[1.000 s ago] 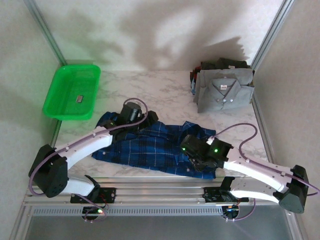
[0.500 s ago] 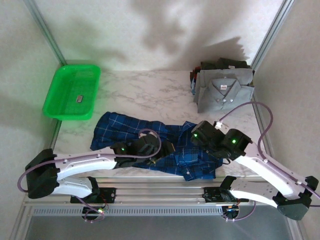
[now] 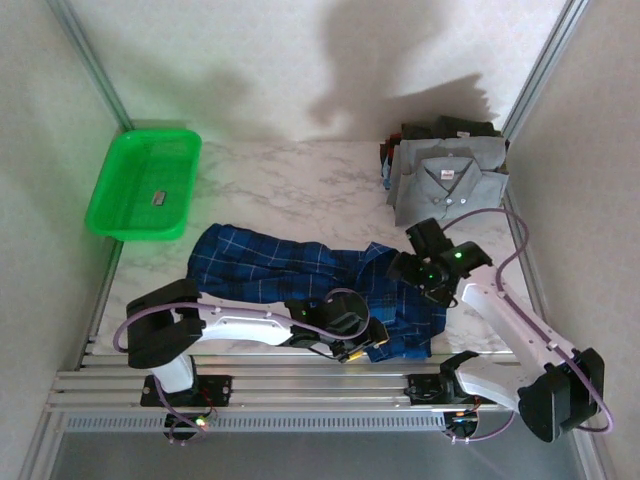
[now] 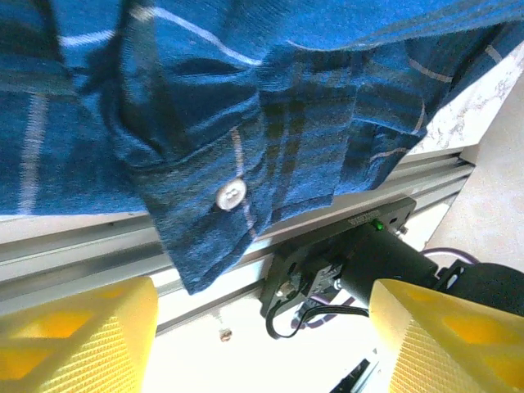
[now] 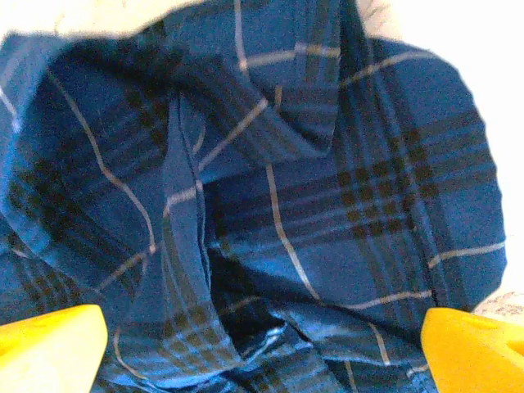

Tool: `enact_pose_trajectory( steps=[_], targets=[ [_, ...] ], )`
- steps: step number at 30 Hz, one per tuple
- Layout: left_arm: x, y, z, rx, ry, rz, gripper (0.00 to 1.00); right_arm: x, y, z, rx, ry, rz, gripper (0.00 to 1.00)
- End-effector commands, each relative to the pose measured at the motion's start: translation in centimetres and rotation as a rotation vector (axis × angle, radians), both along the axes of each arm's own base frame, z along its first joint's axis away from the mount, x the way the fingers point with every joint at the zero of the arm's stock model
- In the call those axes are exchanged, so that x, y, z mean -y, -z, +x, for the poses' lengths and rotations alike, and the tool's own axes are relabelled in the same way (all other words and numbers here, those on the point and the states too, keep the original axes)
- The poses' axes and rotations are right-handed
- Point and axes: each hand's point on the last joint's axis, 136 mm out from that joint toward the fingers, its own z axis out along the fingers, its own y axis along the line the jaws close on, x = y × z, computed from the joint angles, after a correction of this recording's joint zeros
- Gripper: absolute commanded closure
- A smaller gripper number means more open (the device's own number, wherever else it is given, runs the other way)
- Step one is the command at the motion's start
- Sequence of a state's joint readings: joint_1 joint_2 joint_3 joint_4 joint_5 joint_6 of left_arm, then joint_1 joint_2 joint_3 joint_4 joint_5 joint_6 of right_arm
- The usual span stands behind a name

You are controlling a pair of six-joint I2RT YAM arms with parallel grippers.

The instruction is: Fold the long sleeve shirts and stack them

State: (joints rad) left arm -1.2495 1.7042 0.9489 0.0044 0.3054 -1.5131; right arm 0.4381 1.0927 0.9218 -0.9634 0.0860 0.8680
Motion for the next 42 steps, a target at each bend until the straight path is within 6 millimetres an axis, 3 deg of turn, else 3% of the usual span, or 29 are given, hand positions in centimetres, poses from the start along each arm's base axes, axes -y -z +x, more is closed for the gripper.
enact_pose_trajectory(
  steps=[1,5,13,23,27,33,38,42],
  targets=[
    [1.9,-0.2,-0.6,-0.037,0.020,-0.013,0.33,0.4,-0.5,-0.1,0.025,-0.032,0.065,0.01],
    [1.6,0.8,-1.5,-0.055,0.033,0.035,0.35,0.6,-0.2,-0.4,0.015,-0.027,0.082,0.01],
    [-1.3,1.4,-2.0,-0.050,0.034,0.149,0.31,0.4,0.0,-0.3,0.017,-0.027,0.111,0.01],
    [1.7,2.4,-0.2,-0.035,0.008,0.109,0.34,0.1,-0.1,0.2,0.029,-0.024,0.122,0.01],
    [2.0,3.0,0.1,-0.038,0.026,0.134,0.38,0.1,-0.2,0.2,0.034,-0.023,0.125,0.01],
    [1.8,2.4,0.6,-0.018,0.028,0.137,0.53,0.2,0.1,0.0,0.031,-0.020,0.127,0.01],
    [1.5,3.1,0.3,-0.025,0.043,0.146,0.75,0.2,0.1,-0.1,0.034,-0.018,0.131,0.01],
    [0.3,1.3,0.9,0.036,0.060,0.174,0.92,0.3,-0.1,-0.1,0.039,-0.020,0.127,0.01]
  ],
)
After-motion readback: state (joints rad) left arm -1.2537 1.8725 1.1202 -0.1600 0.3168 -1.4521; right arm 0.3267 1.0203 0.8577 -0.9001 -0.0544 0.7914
